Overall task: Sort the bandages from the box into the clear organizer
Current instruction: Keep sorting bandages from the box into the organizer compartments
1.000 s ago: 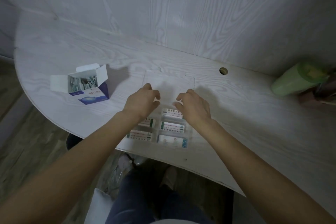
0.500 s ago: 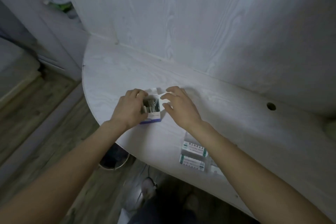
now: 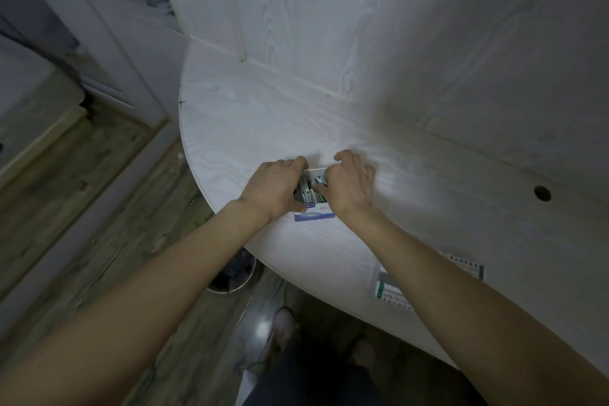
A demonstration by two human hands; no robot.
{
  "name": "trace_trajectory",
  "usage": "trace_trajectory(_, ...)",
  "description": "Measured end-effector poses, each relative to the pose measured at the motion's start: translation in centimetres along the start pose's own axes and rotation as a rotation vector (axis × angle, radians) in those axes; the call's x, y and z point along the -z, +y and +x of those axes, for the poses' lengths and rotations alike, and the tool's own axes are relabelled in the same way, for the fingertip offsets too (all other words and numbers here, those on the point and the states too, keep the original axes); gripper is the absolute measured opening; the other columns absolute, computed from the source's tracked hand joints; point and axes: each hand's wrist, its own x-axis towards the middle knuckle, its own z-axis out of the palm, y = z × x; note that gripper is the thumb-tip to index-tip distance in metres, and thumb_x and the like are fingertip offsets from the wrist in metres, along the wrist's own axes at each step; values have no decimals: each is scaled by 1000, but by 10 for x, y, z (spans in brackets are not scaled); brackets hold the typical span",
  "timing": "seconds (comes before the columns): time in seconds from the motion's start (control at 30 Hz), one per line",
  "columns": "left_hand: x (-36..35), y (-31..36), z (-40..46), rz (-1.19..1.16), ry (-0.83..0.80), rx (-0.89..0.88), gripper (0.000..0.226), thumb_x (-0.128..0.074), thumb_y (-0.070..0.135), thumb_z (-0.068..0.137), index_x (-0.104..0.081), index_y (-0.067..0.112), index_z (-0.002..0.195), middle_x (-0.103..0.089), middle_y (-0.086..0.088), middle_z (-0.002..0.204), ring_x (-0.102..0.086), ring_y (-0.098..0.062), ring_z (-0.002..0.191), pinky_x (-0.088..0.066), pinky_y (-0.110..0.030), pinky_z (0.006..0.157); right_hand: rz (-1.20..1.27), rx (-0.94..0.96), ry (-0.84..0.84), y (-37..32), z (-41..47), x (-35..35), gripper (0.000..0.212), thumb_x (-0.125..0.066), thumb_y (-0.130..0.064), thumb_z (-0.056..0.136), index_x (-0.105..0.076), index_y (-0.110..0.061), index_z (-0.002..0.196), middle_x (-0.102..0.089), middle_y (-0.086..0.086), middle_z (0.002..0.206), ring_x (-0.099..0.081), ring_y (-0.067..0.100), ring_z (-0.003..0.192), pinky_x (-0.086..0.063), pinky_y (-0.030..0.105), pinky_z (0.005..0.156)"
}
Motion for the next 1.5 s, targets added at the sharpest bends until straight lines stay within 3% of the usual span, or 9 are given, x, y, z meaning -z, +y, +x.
trace_trajectory(0.3, -2, 2, -1, -2, -9, -2, 62, -74, 34, 78, -42, 12, 126, -57, -8, 124, -54, -26, 109, -38, -32, 89, 268, -9, 85, 11, -6, 16, 20, -59, -22, 91, -70, -7, 99, -44, 5, 131, -35, 21, 124, -30, 30, 97)
trace_trajectory(0.43, 3, 9, -4, -127, -25, 24, 68, -70, 32, 82, -35, 13, 136, -52, -7, 133, -50, -27, 114, -37, -32, 90, 480, -48, 158, 24, -13, 32, 17, -62, -19, 91, -69, -4, 96, -48, 2, 111, -38, 14, 111, -26, 13, 76)
trace_trajectory(0.57, 6, 25, -1, -367, -11, 84, 60, -62, 18, 89, -33, 13, 142, -51, -8, 135, -52, -25, 116, -43, -32, 88, 551, -29, 136, 34, -14, 38, 28, -62, -17, 90, -58, -7, 63, -50, 2, 73, -43, 16, 78, -26, 19, 56)
trace_trajectory(0.63, 6, 30, 0, -354, -31, 108, 54, -60, 14, 90, -36, 12, 138, -53, -10, 131, -54, -26, 111, -45, -33, 85, 575, -31, 106, 35, -16, 38, 30, -62, -16, 89, -58, 5, 68, -51, 11, 65, -41, 18, 64, -25, 24, 50)
trace_trajectory(0.97, 21, 80, -9, -524, 105, 20, 63, -62, 32, 89, -35, 13, 143, -40, -2, 142, -40, -17, 127, -30, -18, 94, 1138, 55, 16, 86, -57, 63, 7, -63, -5, 88, -66, -2, 82, -69, 19, 85, -68, 25, 77, -58, 37, 77)
trace_trajectory(1.07, 27, 110, -14, -711, -132, -74, 40, -51, 44, 94, -57, 19, 125, -58, 7, 114, -54, -9, 104, -41, -23, 91, 1243, 108, -59, 113, -81, 73, 9, -60, 3, 88, -67, -2, 86, -67, 12, 81, -67, 13, 72, -57, 24, 70)
trace_trajectory(1.17, 24, 144, -21, -1013, -382, -57, 38, -38, 34, 101, -62, 8, 114, -71, -6, 101, -67, -19, 93, -51, -17, 79, 1284, 112, -15, 139, -103, 76, 19, -62, 7, 85, -69, -11, 87, -66, 9, 80, -66, 10, 71, -54, 20, 68)
trace_trajectory(1.33, 2, 189, -20, -1148, -347, -41, 32, -43, 22, 100, -63, -1, 109, -71, -18, 98, -68, -20, 79, -55, -31, 79, 1258, -75, 108, 179, -136, 72, 16, -73, -3, 79, -68, -16, 85, -68, 2, 76, -63, 5, 57, -49, 16, 54)
trace_trajectory(1.5, -27, 232, -27, -1269, -271, -16, 18, -55, 11, 94, -65, 2, 105, -74, -10, 88, -71, -16, 73, -55, -21, 64, 1376, -181, 109, 218, -163, 66, 24, -75, 5, 73, -69, -1, 95, -70, 11, 81, -66, 8, 61, -53, 18, 62)
